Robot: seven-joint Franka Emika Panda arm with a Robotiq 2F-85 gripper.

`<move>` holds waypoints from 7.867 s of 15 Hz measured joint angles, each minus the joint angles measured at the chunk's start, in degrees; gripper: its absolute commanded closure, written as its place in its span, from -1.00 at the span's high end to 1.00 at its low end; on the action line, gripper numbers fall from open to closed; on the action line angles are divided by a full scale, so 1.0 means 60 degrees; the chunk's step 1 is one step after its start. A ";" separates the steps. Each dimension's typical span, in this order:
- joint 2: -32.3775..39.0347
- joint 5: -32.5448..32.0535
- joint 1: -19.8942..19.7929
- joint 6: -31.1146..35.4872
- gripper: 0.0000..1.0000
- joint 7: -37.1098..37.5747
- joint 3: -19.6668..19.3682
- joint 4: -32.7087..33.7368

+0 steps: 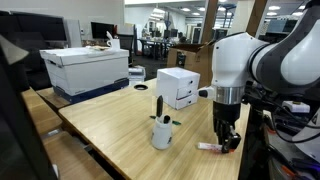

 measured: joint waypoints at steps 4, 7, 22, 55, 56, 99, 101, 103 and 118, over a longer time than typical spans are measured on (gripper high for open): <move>0.0077 0.0005 0.0187 -0.0003 -0.82 0.0080 0.0107 0.0284; 0.0167 -0.0034 0.0394 0.0001 -0.82 0.0282 0.0111 0.0515; 0.0959 -0.3099 0.0713 -0.0834 -0.82 0.2302 -0.1374 0.2531; 0.2964 -0.3612 0.1026 0.0035 -0.81 0.3450 -0.2419 0.4949; 0.2956 -0.3750 0.1055 0.0031 -0.81 0.3450 -0.2497 0.4952; 0.3470 -0.4596 0.0690 -0.2939 -0.02 0.0035 -0.1601 0.6299; 0.3470 -0.4327 0.0569 -0.2814 0.20 0.0041 -0.1592 0.6262; 0.3435 -0.3719 0.0323 -0.2467 0.42 0.0040 -0.1492 0.6080; 0.2212 -0.1423 -0.1277 0.2476 1.00 -0.0140 0.0038 0.2379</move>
